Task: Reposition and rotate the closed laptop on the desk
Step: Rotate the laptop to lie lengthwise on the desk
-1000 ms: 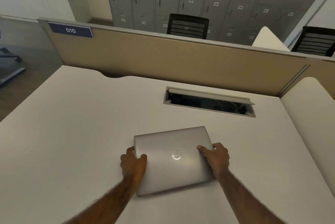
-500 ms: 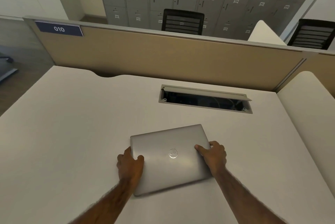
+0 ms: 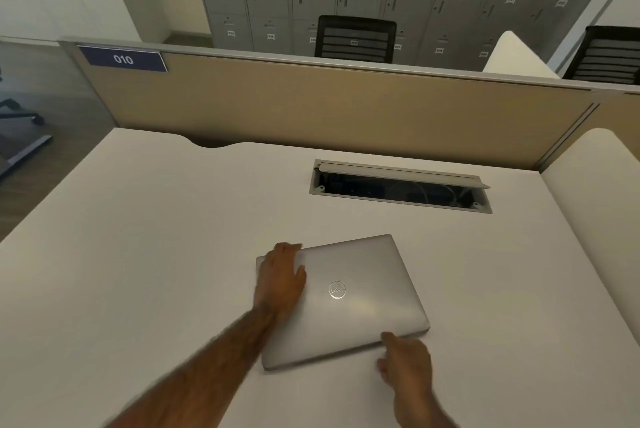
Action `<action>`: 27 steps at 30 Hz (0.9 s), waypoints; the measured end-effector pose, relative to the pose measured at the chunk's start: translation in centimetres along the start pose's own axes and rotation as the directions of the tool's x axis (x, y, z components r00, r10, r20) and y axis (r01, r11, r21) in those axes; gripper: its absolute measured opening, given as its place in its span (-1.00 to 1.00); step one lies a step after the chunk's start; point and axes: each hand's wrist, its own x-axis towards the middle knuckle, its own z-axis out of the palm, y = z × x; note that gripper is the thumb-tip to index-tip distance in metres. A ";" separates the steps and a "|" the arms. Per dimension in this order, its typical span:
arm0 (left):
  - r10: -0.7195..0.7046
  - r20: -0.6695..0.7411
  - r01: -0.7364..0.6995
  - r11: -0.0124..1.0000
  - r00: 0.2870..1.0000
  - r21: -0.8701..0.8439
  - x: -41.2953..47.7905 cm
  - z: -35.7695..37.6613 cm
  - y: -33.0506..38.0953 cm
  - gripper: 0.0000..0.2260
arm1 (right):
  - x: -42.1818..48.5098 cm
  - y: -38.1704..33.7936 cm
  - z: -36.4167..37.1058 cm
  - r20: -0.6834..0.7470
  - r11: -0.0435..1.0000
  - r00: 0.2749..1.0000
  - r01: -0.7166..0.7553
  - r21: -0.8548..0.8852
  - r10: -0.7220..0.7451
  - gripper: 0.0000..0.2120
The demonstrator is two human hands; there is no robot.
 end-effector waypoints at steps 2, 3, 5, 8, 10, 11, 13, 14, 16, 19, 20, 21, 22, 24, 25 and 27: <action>0.068 0.110 -0.068 0.998 0.992 -0.002 1.2 0.6 1.1 -0.56 | -1.1 0.3 0.8 0.111 0.984 0.986 -0.137 0.112 0.125 -0.74; 0.083 0.156 -0.085 0.996 0.984 0.004 1.8 0.8 1.7 -0.56 | -1.4 0.3 1.1 0.159 0.970 0.972 -0.194 0.149 0.170 -0.76; 0.095 0.221 -0.107 0.993 0.971 0.044 2.6 1.2 2.8 -0.55 | -2.0 -0.2 2.0 0.231 0.935 0.944 -0.284 0.213 0.235 -0.82; 0.080 0.265 -0.111 0.989 0.961 0.102 3.6 1.7 3.7 -0.52 | -1.9 -0.5 3.2 0.267 0.905 0.925 -0.338 0.257 0.269 -0.81; 0.047 0.293 -0.088 0.988 0.955 0.126 4.2 2.0 4.0 -0.49 | -2.0 -0.4 3.5 0.277 0.898 0.923 -0.343 0.275 0.268 -0.71; 0.032 0.312 -0.079 0.987 0.950 0.140 4.5 2.1 4.1 -0.48 | -2.0 -0.3 3.7 0.283 0.897 0.924 -0.337 0.286 0.257 -0.68; 0.016 0.351 -0.078 0.984 0.936 0.163 5.1 2.2 4.5 -0.47 | -2.1 -0.1 4.0 0.293 0.894 0.925 -0.329 0.304 0.241 -0.61; 0.010 0.366 -0.079 0.982 0.930 0.173 5.3 2.2 4.8 -0.46 | -2.1 -0.1 4.1 0.300 0.887 0.924 -0.332 0.322 0.237 -0.58; -0.003 0.387 -0.080 0.977 0.922 0.198 5.8 2.2 5.1 -0.44 | -2.3 -0.1 4.5 0.303 0.872 0.924 -0.337 0.356 0.233 -0.54; -0.024 0.404 -0.077 0.970 0.914 0.232 6.6 2.2 5.4 -0.43 | -2.6 -0.1 5.0 0.274 0.855 0.933 -0.330 0.400 0.231 -0.51; -0.030 0.409 -0.073 0.969 0.912 0.234 6.8 2.2 5.5 -0.43 | -2.6 -0.1 5.2 0.269 0.854 0.936 -0.324 0.407 0.227 -0.49; -0.035 0.412 -0.069 0.970 0.910 0.235 7.0 2.2 5.5 -0.43 | -2.8 -0.2 5.4 0.265 0.855 0.938 -0.319 0.409 0.223 -0.48; -0.037 0.412 -0.067 0.970 0.910 0.234 7.1 2.2 5.6 -0.44 | -2.8 -0.2 5.5 0.257 0.857 0.941 -0.313 0.408 0.221 -0.46; -0.038 0.407 -0.060 0.973 0.913 0.225 7.2 2.4 5.6 -0.46 | -2.8 -0.1 5.6 0.231 0.861 0.948 -0.300 0.411 0.220 -0.42; -0.040 0.400 -0.053 0.975 0.916 0.217 7.2 2.4 5.5 -0.47 | -2.7 0.0 5.6 0.216 0.862 0.953 -0.288 0.416 0.214 -0.41; -0.045 0.385 -0.035 0.979 0.922 0.199 7.1 2.4 5.3 -0.50 | -2.4 0.2 5.5 0.193 0.865 0.964 -0.252 0.435 0.184 -0.41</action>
